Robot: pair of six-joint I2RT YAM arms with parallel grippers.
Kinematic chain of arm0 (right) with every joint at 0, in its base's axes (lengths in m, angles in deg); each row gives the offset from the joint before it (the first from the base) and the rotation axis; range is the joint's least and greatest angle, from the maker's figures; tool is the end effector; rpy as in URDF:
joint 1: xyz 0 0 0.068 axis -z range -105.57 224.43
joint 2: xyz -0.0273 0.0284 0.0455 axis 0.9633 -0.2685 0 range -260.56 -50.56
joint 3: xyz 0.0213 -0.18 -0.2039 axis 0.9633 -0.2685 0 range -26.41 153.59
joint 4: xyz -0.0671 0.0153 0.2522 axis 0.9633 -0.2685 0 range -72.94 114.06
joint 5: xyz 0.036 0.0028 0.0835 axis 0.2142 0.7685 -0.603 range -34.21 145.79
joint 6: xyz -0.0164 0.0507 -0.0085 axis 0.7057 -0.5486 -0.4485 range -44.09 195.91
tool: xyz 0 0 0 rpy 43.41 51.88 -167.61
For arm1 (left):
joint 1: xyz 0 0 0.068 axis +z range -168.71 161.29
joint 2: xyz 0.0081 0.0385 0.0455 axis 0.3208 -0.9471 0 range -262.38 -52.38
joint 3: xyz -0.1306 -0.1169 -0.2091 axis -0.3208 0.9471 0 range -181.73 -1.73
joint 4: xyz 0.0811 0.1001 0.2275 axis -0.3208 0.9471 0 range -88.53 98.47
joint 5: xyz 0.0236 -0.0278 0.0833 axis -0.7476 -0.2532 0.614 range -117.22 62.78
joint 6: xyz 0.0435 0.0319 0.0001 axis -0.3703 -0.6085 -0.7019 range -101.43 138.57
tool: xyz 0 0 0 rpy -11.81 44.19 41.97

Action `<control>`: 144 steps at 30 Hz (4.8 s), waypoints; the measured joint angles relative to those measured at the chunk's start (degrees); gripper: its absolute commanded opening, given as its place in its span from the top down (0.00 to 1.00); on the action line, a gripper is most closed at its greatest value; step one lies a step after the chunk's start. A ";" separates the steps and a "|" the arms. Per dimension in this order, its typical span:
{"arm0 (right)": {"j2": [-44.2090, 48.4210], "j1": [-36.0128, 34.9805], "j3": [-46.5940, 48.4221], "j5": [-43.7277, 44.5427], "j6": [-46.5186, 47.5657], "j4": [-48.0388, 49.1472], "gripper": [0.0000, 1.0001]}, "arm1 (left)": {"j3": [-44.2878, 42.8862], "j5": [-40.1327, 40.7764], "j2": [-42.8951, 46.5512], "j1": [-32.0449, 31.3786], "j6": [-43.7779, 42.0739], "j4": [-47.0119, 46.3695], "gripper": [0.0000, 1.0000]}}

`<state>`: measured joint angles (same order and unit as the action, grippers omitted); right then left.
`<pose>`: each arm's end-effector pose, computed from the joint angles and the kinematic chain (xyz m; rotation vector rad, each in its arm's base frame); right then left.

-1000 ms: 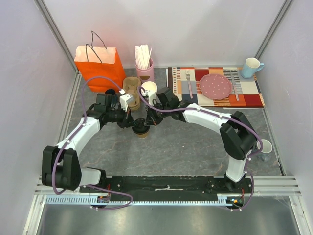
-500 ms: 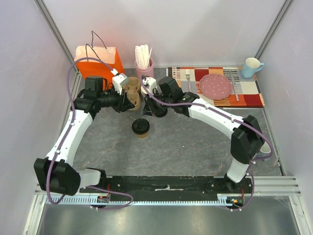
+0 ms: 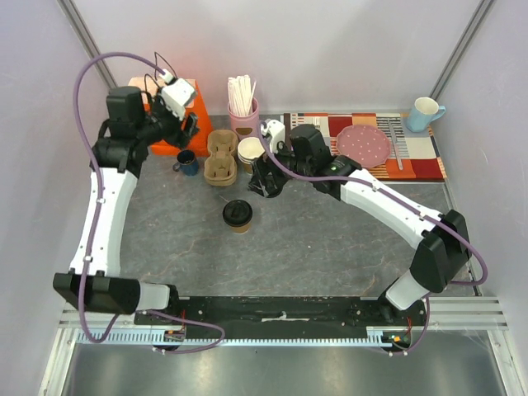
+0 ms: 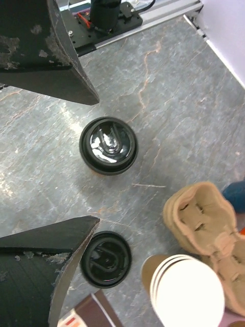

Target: Pack the takeout coffee

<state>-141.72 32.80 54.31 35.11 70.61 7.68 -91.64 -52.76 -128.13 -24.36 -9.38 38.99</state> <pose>0.2705 0.2570 0.3436 -0.8820 1.9294 0.8692 0.2725 -0.0425 0.4455 0.8286 1.7553 -0.1828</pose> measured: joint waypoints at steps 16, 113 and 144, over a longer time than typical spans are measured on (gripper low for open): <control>0.46 2.08 -5.55 0.07 5.49 -0.61 0.02 | -10.29 -9.60 -17.79 16.39 -20.46 0.11 0.30; 32.94 43.50 -12.81 25.77 -3.50 -12.41 0.02 | -41.92 -32.96 -21.24 -27.61 26.49 -7.72 0.98; 37.73 46.36 -15.23 10.49 -1.31 -12.81 0.02 | -4.07 -35.78 -18.03 -29.68 8.09 -2.67 0.73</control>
<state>-103.99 79.16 39.08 45.60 69.30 -5.13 -95.71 -88.54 -146.16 -54.05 -1.29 36.33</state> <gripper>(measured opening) 0.980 0.037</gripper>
